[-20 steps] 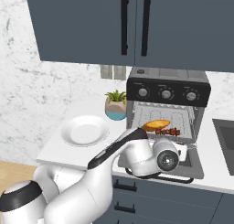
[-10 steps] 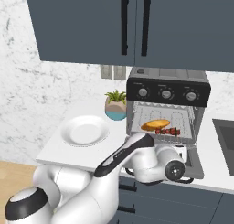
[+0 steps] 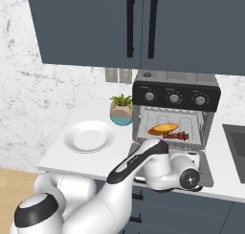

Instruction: Pick up the kebab skewer and baguette bread, and place them inside the toaster oven. Close the toaster oven door and start by setting the timer.

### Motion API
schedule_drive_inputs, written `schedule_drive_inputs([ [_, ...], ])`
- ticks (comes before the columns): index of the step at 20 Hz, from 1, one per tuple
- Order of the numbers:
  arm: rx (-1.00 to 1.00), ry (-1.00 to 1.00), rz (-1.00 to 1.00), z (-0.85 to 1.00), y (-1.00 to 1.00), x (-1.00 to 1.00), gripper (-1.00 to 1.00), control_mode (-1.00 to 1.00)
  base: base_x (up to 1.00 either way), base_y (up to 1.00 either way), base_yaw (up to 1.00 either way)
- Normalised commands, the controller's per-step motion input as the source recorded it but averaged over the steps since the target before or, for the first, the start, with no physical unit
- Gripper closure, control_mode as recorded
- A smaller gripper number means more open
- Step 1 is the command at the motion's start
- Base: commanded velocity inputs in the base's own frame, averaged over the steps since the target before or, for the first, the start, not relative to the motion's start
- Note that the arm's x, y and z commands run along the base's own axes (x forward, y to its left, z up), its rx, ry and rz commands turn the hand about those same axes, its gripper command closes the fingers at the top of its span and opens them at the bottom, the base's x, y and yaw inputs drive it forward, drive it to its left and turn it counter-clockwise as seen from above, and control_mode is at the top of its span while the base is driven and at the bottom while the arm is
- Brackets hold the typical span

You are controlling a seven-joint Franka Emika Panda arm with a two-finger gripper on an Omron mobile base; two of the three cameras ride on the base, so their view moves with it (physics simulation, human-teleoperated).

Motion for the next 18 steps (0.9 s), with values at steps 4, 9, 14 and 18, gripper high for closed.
schedule_drive_inputs([
  [4, 0.1, 0.0, -0.08, 0.0, 0.0, 0.19, -1.0, -1.0, 0.0, 0.0, 0.0],
  [9, 0.03, 0.0, -0.06, 0.0, 0.0, 0.37, -1.0, -1.0, 0.0, 0.0, 0.0],
  [14, 0.0, 0.0, -0.01, 0.0, 0.0, 0.32, -1.0, -1.0, 0.0, 0.0, 0.0],
  [18, 0.0, 0.0, -0.01, 0.0, 0.0, 0.36, -1.0, -1.0, 0.0, 0.0, 0.0],
])
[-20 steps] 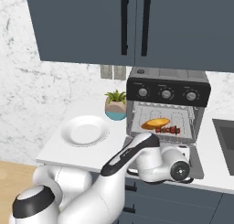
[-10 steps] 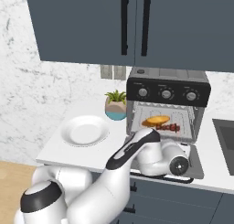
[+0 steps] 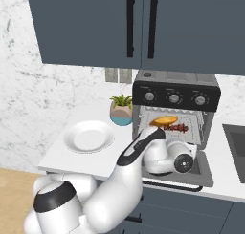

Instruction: Pick up the kebab skewer and baguette bread, and place them inside the toaster oven. Close the toaster oven door and start by setting the timer.

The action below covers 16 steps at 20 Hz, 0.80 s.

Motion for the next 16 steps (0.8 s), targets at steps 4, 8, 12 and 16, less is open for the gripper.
schedule_drive_inputs([
  [4, 0.0, 0.0, 0.0, 0.0, 0.0, 0.36, -1.0, -1.0, 0.0, 0.0, 0.0],
  [8, 0.0, 0.0, 0.0, 0.0, 0.0, 0.3, -1.0, -1.0, 0.0, 0.0, 0.0],
  [12, 0.0, 0.0, 0.0, 0.0, 0.0, 0.24, -1.0, -1.0, 0.0, 0.0, 0.0],
  [16, 0.0, 0.0, 0.0, 0.0, 0.0, 0.27, -1.0, -1.0, 0.0, 0.0, 0.0],
])
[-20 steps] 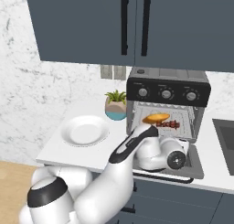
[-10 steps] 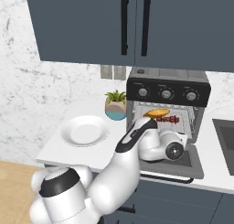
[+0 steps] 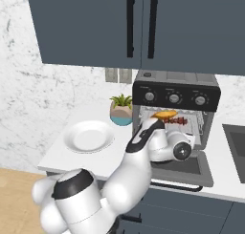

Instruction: Pick up the kebab skewer and baguette bread, and place them inside the toaster oven. Close the toaster oven door and start by setting the timer.

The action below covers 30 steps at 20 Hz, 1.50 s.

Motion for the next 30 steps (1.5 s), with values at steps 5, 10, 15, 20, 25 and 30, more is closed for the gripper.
schedule_drive_inputs([
  [5, 0.0, 0.0, 0.0, 0.0, 0.0, 0.29, -1.0, -1.0, 0.0, 0.0, 0.0],
  [10, 0.0, 0.0, 0.0, 0.0, 0.0, 0.28, -1.0, -1.0, 0.0, 0.0, 0.0],
  [15, 0.0, 0.0, 0.0, 0.0, 0.0, 0.27, -1.0, -1.0, 0.0, 0.0, 0.0],
  [20, 0.0, 0.0, 0.0, 0.0, 0.0, 0.17, -1.0, -1.0, 0.0, 0.0, 0.0],
  [25, 0.0, 0.0, 0.0, 0.0, 0.0, 0.12, -1.0, -1.0, 0.0, 0.0, 0.0],
  [30, 0.0, 0.0, -0.01, 0.0, 0.0, -0.1, -1.0, -1.0, 0.0, 0.0, 0.0],
])
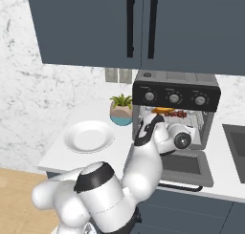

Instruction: Pick up the kebab skewer and baguette bread, and place them inside the toaster oven. Close the toaster oven door and start by setting the timer.

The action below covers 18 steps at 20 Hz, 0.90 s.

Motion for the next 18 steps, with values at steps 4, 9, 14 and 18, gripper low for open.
schedule_drive_inputs([
  [4, 0.0, 0.0, -0.02, 0.12, 0.0, -0.7, -1.0, -1.0, 0.0, 0.0, 0.0],
  [9, 0.0, 0.0, -0.07, 0.2, 0.0, -1.0, -1.0, -1.0, 0.0, 0.0, 0.0],
  [14, 0.0, 0.0, -0.02, 0.25, -0.04, -0.9, -1.0, -1.0, 0.0, 0.0, 0.0],
  [18, 0.0, 0.0, 0.0, 0.08, -0.09, -0.88, -1.0, -1.0, 0.0, 0.0, 0.0],
])
